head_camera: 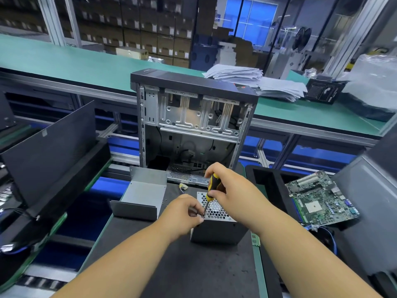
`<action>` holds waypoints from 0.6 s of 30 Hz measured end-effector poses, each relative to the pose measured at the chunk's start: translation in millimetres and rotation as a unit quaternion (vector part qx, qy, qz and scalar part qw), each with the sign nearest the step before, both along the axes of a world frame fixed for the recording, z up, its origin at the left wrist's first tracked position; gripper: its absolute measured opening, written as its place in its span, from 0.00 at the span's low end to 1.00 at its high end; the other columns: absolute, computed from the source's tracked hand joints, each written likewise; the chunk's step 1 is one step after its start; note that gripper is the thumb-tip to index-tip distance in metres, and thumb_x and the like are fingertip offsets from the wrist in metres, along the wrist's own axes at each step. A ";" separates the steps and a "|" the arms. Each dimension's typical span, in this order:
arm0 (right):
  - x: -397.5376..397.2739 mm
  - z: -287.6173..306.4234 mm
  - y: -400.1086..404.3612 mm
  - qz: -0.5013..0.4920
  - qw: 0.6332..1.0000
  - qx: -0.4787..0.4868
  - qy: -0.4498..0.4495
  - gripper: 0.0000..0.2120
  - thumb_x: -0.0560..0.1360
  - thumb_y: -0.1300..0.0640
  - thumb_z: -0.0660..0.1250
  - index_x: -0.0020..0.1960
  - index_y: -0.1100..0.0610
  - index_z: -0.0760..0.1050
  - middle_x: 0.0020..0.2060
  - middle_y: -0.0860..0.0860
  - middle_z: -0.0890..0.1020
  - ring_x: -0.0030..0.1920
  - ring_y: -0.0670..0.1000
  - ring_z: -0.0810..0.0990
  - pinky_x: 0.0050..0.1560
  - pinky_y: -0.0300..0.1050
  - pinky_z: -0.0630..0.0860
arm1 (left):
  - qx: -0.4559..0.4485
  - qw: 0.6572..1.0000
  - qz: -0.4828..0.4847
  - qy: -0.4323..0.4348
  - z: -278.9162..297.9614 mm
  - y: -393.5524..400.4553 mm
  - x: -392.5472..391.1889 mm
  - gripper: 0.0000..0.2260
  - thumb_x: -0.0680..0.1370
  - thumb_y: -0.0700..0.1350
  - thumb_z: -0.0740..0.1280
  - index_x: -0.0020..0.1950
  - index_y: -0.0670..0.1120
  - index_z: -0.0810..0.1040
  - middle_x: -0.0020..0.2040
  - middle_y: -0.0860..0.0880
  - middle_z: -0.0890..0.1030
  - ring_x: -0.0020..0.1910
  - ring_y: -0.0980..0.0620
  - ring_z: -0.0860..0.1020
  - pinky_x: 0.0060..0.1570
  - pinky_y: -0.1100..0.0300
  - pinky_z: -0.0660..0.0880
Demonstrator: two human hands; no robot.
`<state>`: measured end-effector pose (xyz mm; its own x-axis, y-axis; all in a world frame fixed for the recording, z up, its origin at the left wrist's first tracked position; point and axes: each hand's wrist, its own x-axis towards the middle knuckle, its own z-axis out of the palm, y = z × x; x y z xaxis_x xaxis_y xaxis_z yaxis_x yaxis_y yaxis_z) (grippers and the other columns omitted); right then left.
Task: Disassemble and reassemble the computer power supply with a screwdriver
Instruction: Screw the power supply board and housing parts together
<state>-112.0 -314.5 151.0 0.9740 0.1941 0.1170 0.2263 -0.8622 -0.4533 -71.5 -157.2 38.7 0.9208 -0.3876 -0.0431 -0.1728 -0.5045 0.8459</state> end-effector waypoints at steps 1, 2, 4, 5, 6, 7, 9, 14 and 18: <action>0.6 1.5 0.2 0.005 1.000 -0.006 0.001 0.15 0.77 0.58 0.67 0.53 0.40 0.64 0.43 0.43 0.78 0.43 0.46 0.79 0.46 0.49 0.78 | -0.003 1.000 0.000 0.006 0.3 0.1 0.7 0.11 0.72 0.39 0.75 0.38 0.54 0.78 0.49 0.55 0.75 0.40 0.60 0.78 0.42 0.74 0.71; 1.5 3.2 0.5 0.006 1.000 -0.015 0.000 0.15 0.77 0.57 0.68 0.52 0.41 0.65 0.43 0.43 0.78 0.43 0.45 0.79 0.46 0.48 0.78 | -0.005 1.000 0.002 0.012 1.0 0.0 1.6 0.11 0.72 0.39 0.75 0.38 0.54 0.79 0.50 0.54 0.76 0.40 0.58 0.78 0.42 0.73 0.73; 4.5 7.2 1.1 -0.004 1.000 -0.031 -0.003 0.12 0.76 0.55 0.70 0.50 0.44 0.67 0.41 0.43 0.79 0.43 0.46 0.78 0.45 0.48 0.78 | -0.004 1.000 0.006 0.022 2.7 -1.0 3.5 0.10 0.71 0.38 0.75 0.37 0.52 0.79 0.50 0.53 0.76 0.40 0.56 0.79 0.42 0.71 0.74; 6.4 9.3 1.1 -0.015 0.999 -0.039 -0.002 0.11 0.75 0.54 0.71 0.49 0.46 0.68 0.41 0.44 0.79 0.42 0.46 0.78 0.43 0.47 0.77 | -0.003 1.000 0.007 0.027 3.4 -1.4 4.5 0.10 0.71 0.38 0.76 0.37 0.52 0.80 0.50 0.53 0.77 0.39 0.56 0.79 0.42 0.71 0.74; 8.4 11.3 1.1 -0.027 0.999 -0.047 -0.001 0.11 0.74 0.53 0.72 0.48 0.47 0.69 0.40 0.44 0.79 0.42 0.47 0.78 0.41 0.46 0.77 | -0.002 0.999 0.007 0.031 3.8 -1.9 5.4 0.10 0.71 0.38 0.76 0.37 0.51 0.80 0.50 0.52 0.77 0.39 0.57 0.78 0.41 0.71 0.74; 10.1 13.2 1.3 -0.038 0.998 -0.056 0.000 0.11 0.74 0.51 0.72 0.47 0.48 0.69 0.39 0.45 0.78 0.41 0.47 0.77 0.38 0.45 0.75 | -0.002 0.999 0.006 0.035 4.0 -2.2 6.3 0.10 0.71 0.38 0.76 0.37 0.51 0.80 0.50 0.52 0.77 0.38 0.57 0.78 0.41 0.71 0.74; 13.1 15.6 2.3 -0.056 0.995 -0.081 0.000 0.13 0.73 0.48 0.73 0.46 0.50 0.68 0.37 0.45 0.78 0.39 0.48 0.76 0.34 0.43 0.71 | -0.002 0.999 0.007 0.039 4.0 -2.6 7.5 0.10 0.70 0.38 0.76 0.37 0.51 0.80 0.50 0.53 0.77 0.38 0.58 0.78 0.39 0.72 0.73; 14.0 15.4 7.6 -0.087 0.984 -0.157 -0.017 0.22 0.74 0.41 0.69 0.36 0.49 0.58 0.30 0.46 0.71 0.30 0.46 0.67 0.28 0.42 0.60 | 0.001 0.999 0.008 0.044 6.0 -3.3 7.6 0.09 0.70 0.39 0.76 0.37 0.52 0.80 0.50 0.53 0.78 0.42 0.53 0.81 0.48 0.60 0.79; 13.0 15.8 13.6 -0.033 0.987 -0.153 -0.034 0.15 0.78 0.43 0.62 0.40 0.48 0.61 0.35 0.45 0.70 0.34 0.49 0.70 0.31 0.45 0.63 | 0.001 0.999 0.009 0.044 7.5 -4.2 6.6 0.10 0.69 0.38 0.76 0.35 0.52 0.80 0.52 0.49 0.79 0.46 0.49 0.82 0.54 0.53 0.79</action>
